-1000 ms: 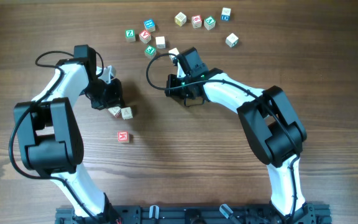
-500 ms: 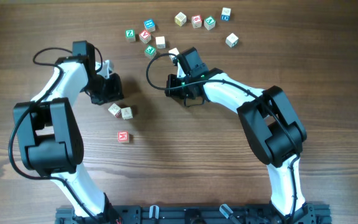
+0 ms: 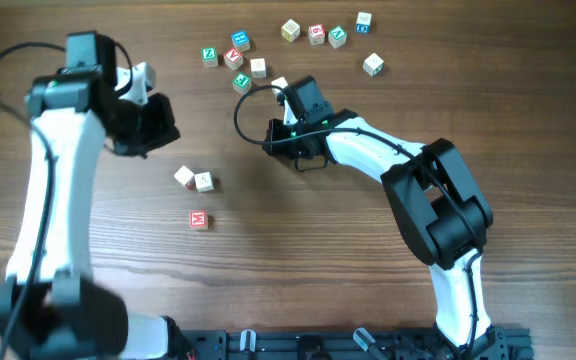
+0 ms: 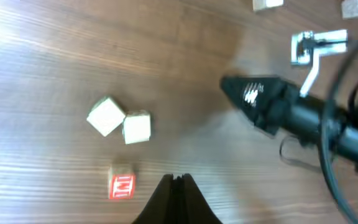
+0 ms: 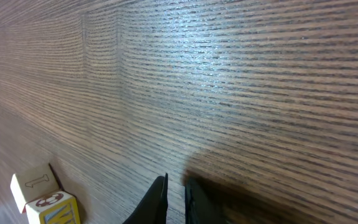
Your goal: Form a circle
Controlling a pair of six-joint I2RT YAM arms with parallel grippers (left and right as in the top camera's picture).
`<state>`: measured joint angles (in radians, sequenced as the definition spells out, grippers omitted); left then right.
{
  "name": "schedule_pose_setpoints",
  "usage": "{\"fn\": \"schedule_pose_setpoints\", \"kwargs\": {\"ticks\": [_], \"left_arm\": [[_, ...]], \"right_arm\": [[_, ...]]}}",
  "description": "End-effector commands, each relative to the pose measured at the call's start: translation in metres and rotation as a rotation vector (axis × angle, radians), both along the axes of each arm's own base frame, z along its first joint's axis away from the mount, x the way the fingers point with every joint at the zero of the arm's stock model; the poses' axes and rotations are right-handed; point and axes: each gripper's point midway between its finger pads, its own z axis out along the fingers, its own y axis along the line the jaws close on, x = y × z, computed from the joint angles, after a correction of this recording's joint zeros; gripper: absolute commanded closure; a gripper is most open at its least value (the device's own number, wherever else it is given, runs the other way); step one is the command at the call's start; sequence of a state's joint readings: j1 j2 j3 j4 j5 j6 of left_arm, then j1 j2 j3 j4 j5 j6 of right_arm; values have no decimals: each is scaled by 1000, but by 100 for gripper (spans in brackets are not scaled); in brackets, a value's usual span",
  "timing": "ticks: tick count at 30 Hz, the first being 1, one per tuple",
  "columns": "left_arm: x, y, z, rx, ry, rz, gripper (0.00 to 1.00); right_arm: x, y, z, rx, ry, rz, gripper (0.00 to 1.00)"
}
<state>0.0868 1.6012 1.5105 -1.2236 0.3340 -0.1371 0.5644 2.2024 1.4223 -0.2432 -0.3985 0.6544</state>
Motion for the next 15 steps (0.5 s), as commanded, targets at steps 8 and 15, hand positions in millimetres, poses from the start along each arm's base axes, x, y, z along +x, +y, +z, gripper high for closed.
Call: {"fn": "schedule_pose_setpoints", "kwargs": {"ticks": [8,15], "left_arm": [[-93,13,38,118,86,29,0],[-118,14,-56,125,264,28,0]], "right_arm": [[-7,-25,-34,-116,45,-47,43],[-6,-29,-36,-137,45,-58,18]]}}
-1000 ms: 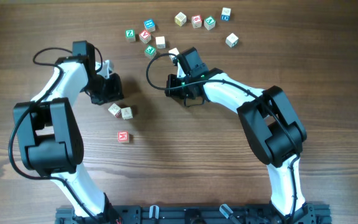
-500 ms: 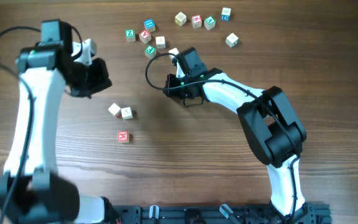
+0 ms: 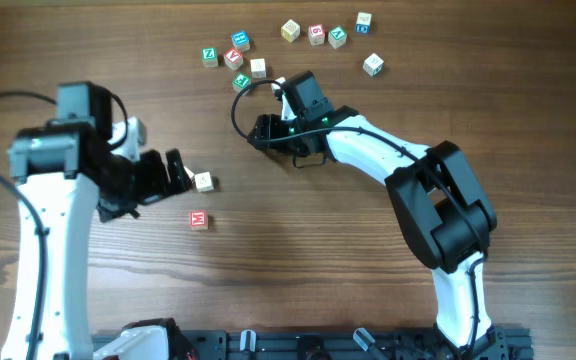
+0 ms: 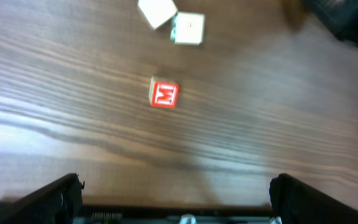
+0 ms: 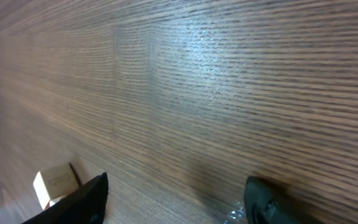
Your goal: Form a circle
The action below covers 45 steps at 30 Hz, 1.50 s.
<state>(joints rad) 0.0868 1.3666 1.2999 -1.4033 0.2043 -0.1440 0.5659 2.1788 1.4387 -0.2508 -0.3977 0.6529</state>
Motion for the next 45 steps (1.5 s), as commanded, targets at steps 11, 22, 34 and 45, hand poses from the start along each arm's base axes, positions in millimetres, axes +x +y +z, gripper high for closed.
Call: {"fn": "schedule_pose_setpoints", "kwargs": {"ticks": [11,22,34,45], "left_arm": [[-3,-16,-107,52,5,-22,0],[-6,-20,-145,125,-45,-82,12],[10,-21,-153,123,-134,-76,26],[-2,-19,-160,125,-96,-78,34]], "right_arm": [[-6,-38,-52,-154,69,-78,8],[-7,-39,-53,-159,71,-79,6],[-6,-40,-53,-159,70,-81,4],[-6,-40,-53,-159,70,-81,4]]}}
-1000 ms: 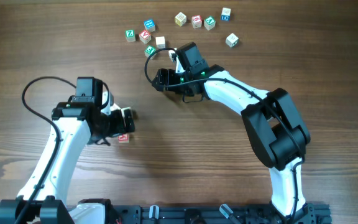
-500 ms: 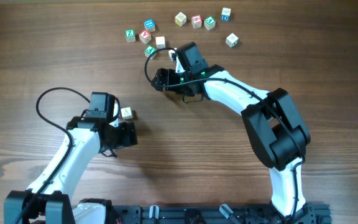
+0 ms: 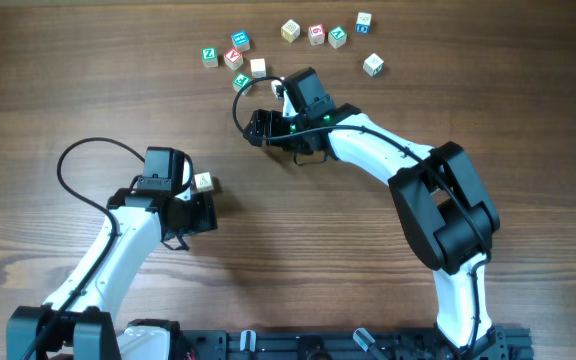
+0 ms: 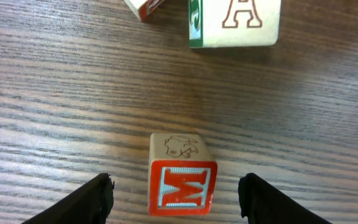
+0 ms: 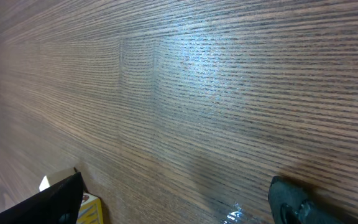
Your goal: Form a circle
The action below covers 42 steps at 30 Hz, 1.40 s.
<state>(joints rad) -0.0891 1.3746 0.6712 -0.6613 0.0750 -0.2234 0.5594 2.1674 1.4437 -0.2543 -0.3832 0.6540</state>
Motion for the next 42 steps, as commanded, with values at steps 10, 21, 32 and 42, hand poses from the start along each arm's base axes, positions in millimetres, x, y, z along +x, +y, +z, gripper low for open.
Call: {"fn": "schedule_pose_setpoints", "kwargs": {"ticks": [10,21,32,42], "left_arm": [[-10,2,-16,9,3,0,71],[9,39,-10,227,-82,42,83],[17,48,-6,373,-98,-322,96],[14,17,-10,221,-121,-474,84]], "right_arm": [[-12,-36,-59,-154,87,-67,4],[-12,-36,-59,-154,88,-67,3],[-10,-39,-59,-167,80,-74,3],[-10,-39,-60,-168,80,-76,3]]}}
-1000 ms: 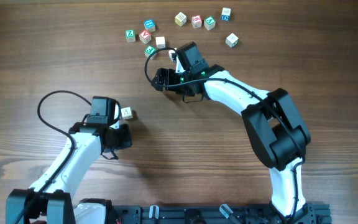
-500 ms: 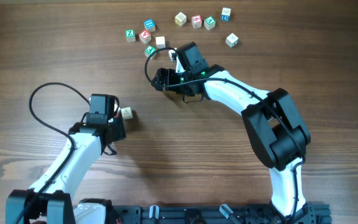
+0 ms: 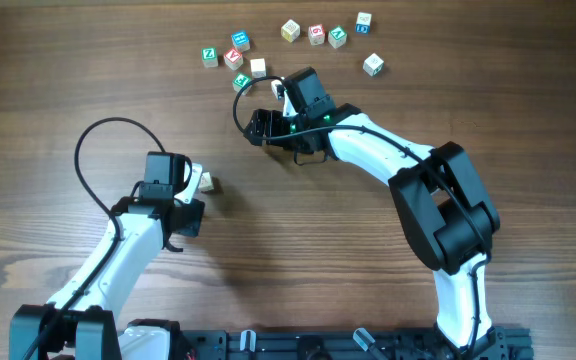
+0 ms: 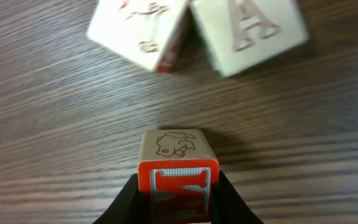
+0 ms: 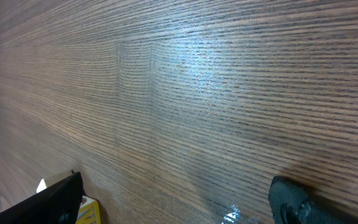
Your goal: Form a circle
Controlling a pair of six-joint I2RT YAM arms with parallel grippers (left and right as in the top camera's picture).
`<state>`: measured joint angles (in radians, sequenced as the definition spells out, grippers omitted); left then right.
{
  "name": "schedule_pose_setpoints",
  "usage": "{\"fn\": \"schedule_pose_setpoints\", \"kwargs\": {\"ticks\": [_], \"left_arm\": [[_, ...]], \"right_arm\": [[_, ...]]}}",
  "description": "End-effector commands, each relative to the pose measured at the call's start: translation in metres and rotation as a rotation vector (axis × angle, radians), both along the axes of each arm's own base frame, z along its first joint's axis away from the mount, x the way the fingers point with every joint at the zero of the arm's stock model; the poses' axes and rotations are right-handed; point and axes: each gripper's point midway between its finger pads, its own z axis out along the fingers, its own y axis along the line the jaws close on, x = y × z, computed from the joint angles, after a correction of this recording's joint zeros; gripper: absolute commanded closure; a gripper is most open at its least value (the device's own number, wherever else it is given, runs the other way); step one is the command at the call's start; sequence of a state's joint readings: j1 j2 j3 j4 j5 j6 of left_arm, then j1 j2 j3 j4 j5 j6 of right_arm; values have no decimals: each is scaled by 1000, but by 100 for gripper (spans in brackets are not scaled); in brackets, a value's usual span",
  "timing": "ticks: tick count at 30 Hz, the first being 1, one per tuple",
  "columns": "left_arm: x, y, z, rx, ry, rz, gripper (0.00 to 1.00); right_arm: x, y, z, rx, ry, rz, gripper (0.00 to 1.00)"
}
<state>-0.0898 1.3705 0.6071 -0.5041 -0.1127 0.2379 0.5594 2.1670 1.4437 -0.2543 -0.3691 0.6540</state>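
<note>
A red M block (image 4: pixel 178 176) sits between the jaws of my left gripper (image 4: pixel 178 199), which is shut on it. The left gripper (image 3: pixel 183 214) hides this block from overhead. Just beyond it lie two pale blocks, one with an animal drawing (image 4: pixel 138 31) and one with a letter A (image 4: pixel 247 30), touching each other. The A block (image 3: pixel 207 183) shows overhead beside the left wrist. My right gripper (image 3: pixel 259 126) stands open low over the table near the top cluster. Its fingers (image 5: pixel 59 198) are spread wide, with nothing between them.
Several letter blocks lie scattered at the far edge, from a green one (image 3: pixel 209 57) across to a pale one (image 3: pixel 372 65). A yellow-sided block (image 5: pixel 89 210) shows by the right gripper's left finger. A black cable (image 3: pixel 98 150) loops above the left arm.
My left gripper, which stood open on either side of the red M block, is now shut on it. The wrist has turned a little relative to the two pale blocks. The right arm has not moved.
Both grippers were shut, the left arm high at the far left. Then both were open, the left one above the three lone blocks. Then the left straddled the M block with open jaws, and now grips it. The right stayed open near the top cluster.
</note>
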Motion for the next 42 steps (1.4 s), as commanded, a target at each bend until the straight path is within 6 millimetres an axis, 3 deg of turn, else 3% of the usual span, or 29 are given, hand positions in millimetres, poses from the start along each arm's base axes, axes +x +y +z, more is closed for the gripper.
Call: {"fn": "schedule_pose_setpoints", "kwargs": {"ticks": [1,2,6,7,12,13,21,25,31,33,37,38,39,40,41,42], "left_arm": [[-3,-15,-3,-66,14,-78,80],[-2,-15,-3,-66,9,-81,78],[0,-16,-2,-66,3,-81,53],[0,-15,-2,-66,3,-80,38],[-1,-15,-2,-66,3,-80,16],[-1,-16,-2,-67,3,-79,0],[0,-16,-1,-105,-6,23,0],[5,-23,10,-178,-52,118,0],[0,-27,74,-338,-243,314,0],[-2,-38,95,-456,-294,360,0],[-8,-53,115,-573,-323,343,0],[-9,-53,114,-572,-320,344,15],[-11,-53,111,-571,-303,357,60],[-14,-52,107,-577,-275,394,83],[-17,-51,100,-582,-240,450,96],[-22,-50,93,-595,-197,525,96]], "right_arm": [[-12,-37,-59,-158,87,-69,3],[-12,-37,-59,-158,88,-69,3],[-12,-37,-59,-159,88,-69,3],[-12,-37,-59,-159,88,-69,3],[-12,-37,-59,-159,88,-69,3],[-12,-37,-59,-159,88,-69,3],[-12,-37,-59,-159,89,-70,3],[-12,-37,-59,-159,89,-69,3],[-13,-38,-60,-162,93,-69,3],[-13,-38,-60,-160,94,-71,2],[-13,-38,-60,-161,94,-71,2],[-13,-38,-60,-161,94,-71,2],[-13,-38,-60,-161,94,-71,2],[-13,-38,-60,-161,94,-71,2],[-13,-38,-60,-161,94,-71,2],[-13,-38,-60,-161,94,-71,2]]}}
